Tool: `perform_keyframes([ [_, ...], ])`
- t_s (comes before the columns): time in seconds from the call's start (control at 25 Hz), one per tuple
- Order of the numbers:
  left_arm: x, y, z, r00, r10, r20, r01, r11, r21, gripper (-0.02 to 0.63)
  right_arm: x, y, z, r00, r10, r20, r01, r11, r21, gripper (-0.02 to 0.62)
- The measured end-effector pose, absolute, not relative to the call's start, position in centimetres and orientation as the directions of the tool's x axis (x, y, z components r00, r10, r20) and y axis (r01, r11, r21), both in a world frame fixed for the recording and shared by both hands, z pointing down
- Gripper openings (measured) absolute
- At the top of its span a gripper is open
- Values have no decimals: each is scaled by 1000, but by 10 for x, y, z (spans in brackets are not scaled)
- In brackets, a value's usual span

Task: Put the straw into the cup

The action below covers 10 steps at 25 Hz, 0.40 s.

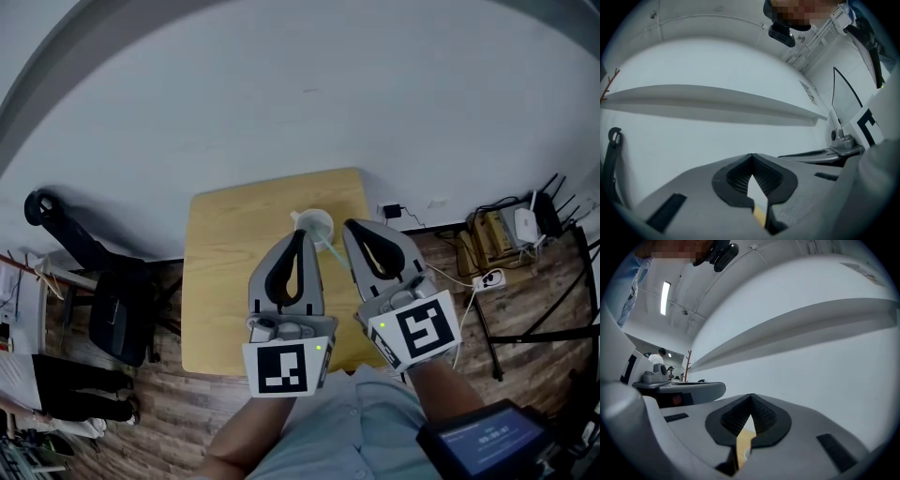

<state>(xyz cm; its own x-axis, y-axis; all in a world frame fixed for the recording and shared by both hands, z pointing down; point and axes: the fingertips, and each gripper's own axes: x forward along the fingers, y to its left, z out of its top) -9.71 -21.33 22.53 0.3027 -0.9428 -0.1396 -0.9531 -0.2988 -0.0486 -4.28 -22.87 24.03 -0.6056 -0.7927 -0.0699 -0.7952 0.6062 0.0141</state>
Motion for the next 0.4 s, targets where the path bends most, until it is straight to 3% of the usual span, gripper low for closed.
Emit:
perform_keyframes([
  [0.4,-98,-212,223,292,-944,-151,-956,-289,-44,-3,-44,-228,237,-614,-784,-88,-788,616,16,0],
])
